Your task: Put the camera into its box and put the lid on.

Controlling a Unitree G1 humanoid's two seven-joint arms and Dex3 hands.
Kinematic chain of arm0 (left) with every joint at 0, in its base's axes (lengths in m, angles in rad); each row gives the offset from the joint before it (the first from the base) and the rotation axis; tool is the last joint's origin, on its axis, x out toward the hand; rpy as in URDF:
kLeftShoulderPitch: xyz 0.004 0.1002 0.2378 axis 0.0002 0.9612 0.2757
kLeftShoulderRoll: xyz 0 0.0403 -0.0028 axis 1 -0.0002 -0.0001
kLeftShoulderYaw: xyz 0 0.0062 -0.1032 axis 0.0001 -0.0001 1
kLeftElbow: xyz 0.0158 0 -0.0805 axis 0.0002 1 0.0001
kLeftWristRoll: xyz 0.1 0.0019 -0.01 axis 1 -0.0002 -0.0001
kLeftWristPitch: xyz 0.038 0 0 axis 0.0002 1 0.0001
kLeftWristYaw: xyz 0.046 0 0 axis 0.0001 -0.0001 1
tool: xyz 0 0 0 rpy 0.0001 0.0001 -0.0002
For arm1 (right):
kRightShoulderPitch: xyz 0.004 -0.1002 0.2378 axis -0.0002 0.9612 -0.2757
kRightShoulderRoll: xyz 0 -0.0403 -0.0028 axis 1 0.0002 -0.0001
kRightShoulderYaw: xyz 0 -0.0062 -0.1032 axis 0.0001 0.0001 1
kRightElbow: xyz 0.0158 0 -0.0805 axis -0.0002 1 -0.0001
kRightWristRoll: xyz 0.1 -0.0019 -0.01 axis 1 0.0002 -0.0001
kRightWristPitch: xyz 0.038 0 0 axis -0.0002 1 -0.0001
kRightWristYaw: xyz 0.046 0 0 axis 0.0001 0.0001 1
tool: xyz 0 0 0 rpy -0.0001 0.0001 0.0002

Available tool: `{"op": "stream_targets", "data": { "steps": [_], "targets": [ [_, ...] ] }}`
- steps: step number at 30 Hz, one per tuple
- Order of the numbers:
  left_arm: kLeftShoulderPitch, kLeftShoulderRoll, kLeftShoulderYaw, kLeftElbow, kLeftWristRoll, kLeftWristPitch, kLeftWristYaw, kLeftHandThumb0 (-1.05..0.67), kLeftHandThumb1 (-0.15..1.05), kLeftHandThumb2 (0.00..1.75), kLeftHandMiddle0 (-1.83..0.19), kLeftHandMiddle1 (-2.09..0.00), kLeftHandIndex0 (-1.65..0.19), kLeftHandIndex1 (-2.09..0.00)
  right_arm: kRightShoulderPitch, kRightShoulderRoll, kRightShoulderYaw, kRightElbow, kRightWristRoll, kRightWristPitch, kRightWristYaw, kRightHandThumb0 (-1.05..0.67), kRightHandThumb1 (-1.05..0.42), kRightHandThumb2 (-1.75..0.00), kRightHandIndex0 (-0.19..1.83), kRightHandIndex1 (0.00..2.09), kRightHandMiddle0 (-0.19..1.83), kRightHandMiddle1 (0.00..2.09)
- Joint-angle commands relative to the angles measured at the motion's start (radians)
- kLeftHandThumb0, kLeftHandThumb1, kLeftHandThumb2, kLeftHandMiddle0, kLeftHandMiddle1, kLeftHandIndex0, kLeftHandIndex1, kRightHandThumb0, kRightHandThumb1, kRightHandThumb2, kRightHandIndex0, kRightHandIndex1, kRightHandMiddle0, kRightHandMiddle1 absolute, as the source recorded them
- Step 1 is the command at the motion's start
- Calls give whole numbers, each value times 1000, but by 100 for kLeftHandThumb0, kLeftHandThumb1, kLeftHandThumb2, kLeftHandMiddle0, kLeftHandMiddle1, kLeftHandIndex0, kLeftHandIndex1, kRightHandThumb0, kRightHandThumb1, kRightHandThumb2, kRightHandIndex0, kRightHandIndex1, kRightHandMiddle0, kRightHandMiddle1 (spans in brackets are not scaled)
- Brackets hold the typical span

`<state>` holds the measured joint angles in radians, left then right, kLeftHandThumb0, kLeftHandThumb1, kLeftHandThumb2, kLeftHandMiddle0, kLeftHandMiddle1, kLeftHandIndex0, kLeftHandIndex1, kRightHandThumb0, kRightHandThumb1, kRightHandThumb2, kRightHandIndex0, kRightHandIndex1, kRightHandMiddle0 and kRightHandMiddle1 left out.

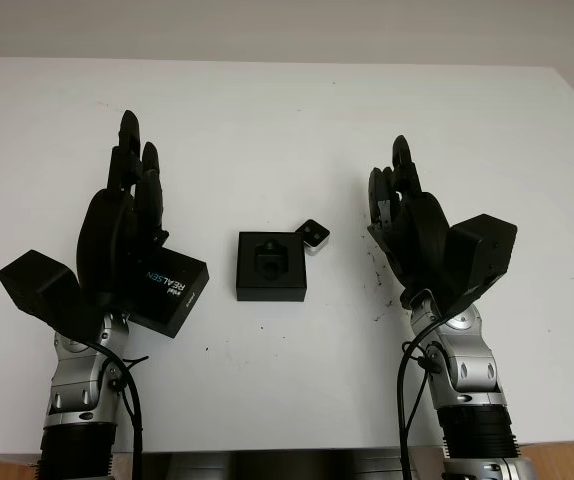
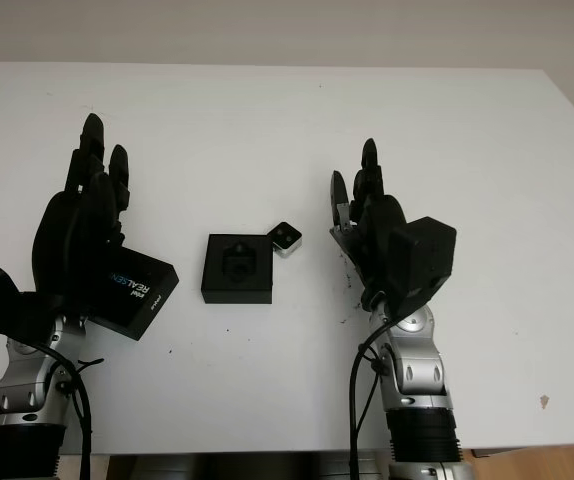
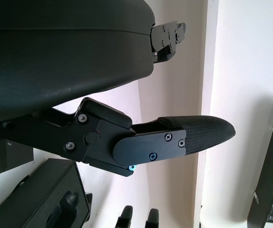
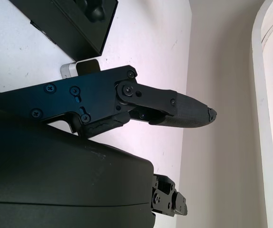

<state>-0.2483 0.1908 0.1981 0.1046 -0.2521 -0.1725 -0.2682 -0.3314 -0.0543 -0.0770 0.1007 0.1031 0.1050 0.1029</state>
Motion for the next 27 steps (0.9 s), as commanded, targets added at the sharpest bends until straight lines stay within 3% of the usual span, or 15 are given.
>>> {"op": "stream_targets", "data": {
  "steps": [1, 14, 19, 22, 27],
  "targets": [
    [-7, -2, -5, -8, 1, -3, 0, -78, 105, 58, 19, 0, 19, 0, -10, -2, 0, -16, 3, 1, -3, -69, -105, -56, -19, 0, -19, 0],
    [0, -11, -2, -7, -3, -18, 0, -76, 105, 58, 19, 0, 19, 0, -23, -26, -10, -23, 18, 16, 26, -68, -105, -56, -19, 0, -19, 0],
    [1, -15, -5, -8, 6, -24, 8, -76, 105, 59, 19, 0, 19, 0, -100, -113, -22, -9, 12, 27, 90, -69, -105, -37, -16, 3, -12, 5],
    [-1, -18, -10, -9, 11, -14, 16, -78, 105, 58, 19, 0, 19, 0, -167, -213, -11, 38, -41, -32, 150, -64, -101, -16, 4, 12, 5, 14],
    [4, -16, -14, -11, 9, -6, 18, -79, 105, 57, 19, 0, 19, 0, -269, -377, 40, 94, -151, -91, 262, -54, -88, -4, 20, 19, 19, 23]
  ]
}}
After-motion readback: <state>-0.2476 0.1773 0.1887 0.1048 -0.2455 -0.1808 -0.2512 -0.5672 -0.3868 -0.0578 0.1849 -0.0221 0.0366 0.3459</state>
